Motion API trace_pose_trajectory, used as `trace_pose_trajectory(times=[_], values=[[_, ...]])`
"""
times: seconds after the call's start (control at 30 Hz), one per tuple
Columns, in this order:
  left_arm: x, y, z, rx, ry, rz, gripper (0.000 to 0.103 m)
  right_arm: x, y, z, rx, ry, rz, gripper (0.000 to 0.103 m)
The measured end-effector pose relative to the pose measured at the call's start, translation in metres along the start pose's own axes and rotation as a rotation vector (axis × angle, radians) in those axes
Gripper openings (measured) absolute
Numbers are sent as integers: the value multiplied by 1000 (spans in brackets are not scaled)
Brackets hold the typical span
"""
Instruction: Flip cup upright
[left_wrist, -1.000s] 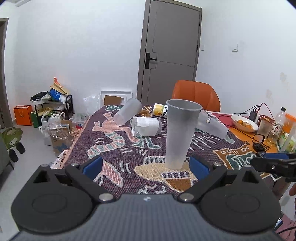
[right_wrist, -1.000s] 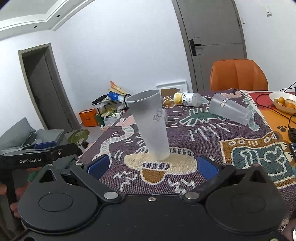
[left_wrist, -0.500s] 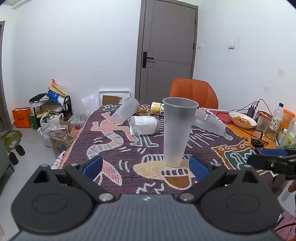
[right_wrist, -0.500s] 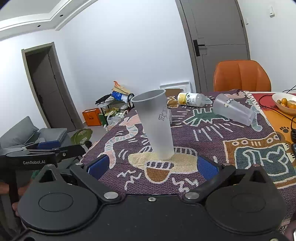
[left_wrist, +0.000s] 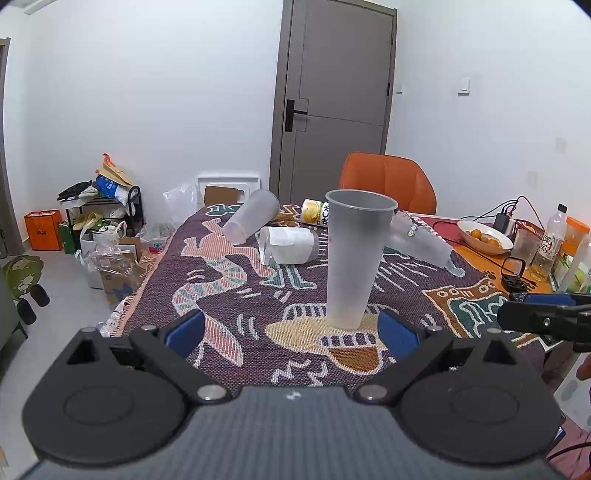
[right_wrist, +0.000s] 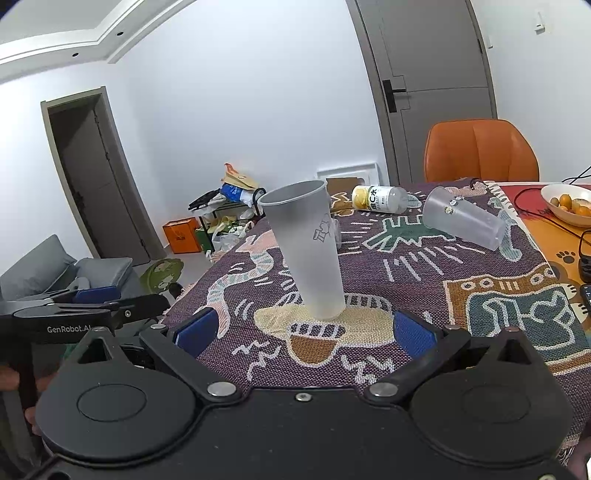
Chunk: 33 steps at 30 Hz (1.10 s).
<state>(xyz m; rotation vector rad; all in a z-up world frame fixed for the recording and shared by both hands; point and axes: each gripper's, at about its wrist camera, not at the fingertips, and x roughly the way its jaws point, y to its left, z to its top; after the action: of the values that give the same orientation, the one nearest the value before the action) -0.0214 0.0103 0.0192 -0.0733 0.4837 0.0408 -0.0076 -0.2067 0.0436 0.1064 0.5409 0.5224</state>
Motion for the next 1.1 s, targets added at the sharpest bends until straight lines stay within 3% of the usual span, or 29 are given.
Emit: trace_pose_trajectory(times=[1.1], values=[[1, 2, 1, -1, 13, -6, 99, -1, 1, 1, -3, -8, -2, 103]])
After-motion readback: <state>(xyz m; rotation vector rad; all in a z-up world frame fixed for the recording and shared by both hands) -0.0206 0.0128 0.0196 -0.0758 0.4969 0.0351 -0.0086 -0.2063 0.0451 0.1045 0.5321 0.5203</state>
